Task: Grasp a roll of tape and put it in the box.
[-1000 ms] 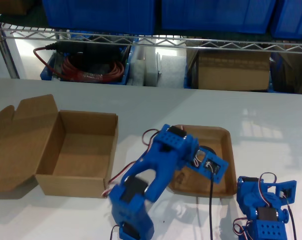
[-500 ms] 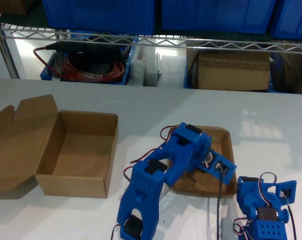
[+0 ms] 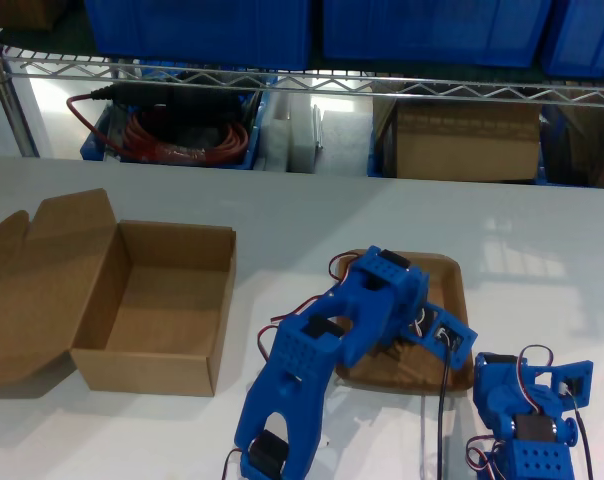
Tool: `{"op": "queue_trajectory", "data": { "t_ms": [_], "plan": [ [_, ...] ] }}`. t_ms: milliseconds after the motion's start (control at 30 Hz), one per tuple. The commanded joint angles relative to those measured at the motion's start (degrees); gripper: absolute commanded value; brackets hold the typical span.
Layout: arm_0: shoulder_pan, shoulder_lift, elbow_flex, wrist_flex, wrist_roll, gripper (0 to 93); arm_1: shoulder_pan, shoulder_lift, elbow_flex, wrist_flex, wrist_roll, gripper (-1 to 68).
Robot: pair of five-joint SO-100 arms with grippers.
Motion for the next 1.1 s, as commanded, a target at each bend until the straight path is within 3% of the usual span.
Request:
{"op": "queue_trajectory", "data": {
  "t_ms": [0, 367, 567, 800, 1067],
  "plan": [
    [0.79, -1.14, -4.13, -0.79, 0.09, -0.1, -0.18, 0.35, 0.79, -0.26, 0.18, 0.3],
    [2.02, -3.08, -7.03, -0.88, 2.29, -0.2, -0.18, 0.35, 0.79, -0.26, 0.18, 0.3],
    [-0.70, 1.41, -3.87, -1.67, 1.41, -0.2, -0.18, 0.35, 0.79, -0.26, 0.18, 0.3],
    [-14.33, 22.50, 8.26, -6.50, 2.20, -0.1, -0.18, 0.35, 0.79, -0.26, 0.18, 0.3],
    [-38.32, 49.13, 22.06, -6.68, -0.18, -0.1, -0.18, 0.35, 0.79, -0.26, 0.18, 0.3]
  ]
}}
